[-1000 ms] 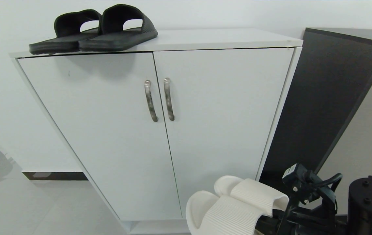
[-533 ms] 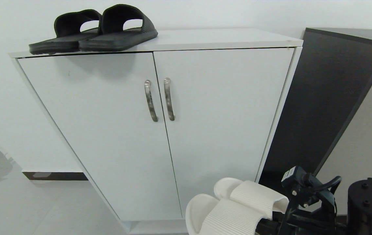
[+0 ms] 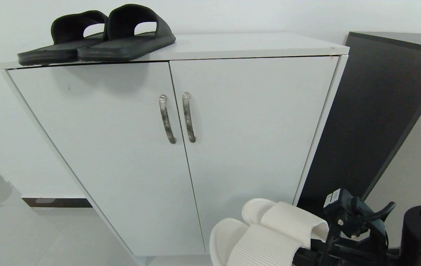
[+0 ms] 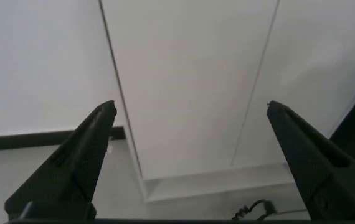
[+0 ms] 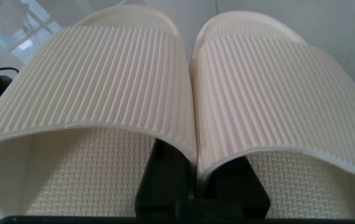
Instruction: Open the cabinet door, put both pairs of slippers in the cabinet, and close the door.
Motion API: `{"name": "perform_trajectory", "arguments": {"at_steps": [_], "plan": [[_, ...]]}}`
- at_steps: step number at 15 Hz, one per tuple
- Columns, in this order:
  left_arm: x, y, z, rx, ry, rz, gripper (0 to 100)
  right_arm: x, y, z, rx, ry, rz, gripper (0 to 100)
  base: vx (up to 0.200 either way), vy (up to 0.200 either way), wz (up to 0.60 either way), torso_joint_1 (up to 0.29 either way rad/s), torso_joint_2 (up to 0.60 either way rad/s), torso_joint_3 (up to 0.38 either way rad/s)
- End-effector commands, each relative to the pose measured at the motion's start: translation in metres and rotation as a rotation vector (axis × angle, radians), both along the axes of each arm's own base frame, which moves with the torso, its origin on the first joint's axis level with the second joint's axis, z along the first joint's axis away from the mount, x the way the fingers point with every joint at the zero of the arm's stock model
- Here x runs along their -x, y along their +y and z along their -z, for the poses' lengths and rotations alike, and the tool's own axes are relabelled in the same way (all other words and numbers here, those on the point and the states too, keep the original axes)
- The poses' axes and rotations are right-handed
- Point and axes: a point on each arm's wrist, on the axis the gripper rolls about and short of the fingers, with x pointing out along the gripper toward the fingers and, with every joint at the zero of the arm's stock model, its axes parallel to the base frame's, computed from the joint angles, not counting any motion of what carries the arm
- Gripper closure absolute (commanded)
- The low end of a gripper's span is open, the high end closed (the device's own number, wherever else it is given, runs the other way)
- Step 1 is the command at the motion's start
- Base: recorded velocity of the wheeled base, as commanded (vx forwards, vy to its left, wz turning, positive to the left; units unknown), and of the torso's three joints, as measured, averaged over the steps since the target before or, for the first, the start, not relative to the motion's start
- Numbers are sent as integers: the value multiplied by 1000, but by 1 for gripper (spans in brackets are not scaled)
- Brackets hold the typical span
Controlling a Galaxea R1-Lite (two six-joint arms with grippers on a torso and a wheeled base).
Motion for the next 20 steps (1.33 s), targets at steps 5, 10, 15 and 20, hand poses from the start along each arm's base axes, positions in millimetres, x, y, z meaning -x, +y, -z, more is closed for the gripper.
{"name": "perform_trajectory", "arguments": {"at_steps": [5,10,15,20], "plan": [[-82,-25,-145,120,138,943,0,1,-2,4,13,11,3,100,0,0,0,0,0,0],[-133,-62,-144,112,153,1159,0,0,0,7,25,18,1,100,0,0,0,0,0,0],[-169,-91,-153,202,172,1128,0,-2,1,11,39,28,2,100,0,0,0,0,0,0],[-176,-102,-151,218,139,1030,0,-4,4,17,63,47,6,100,0,0,0,0,0,0]]}}
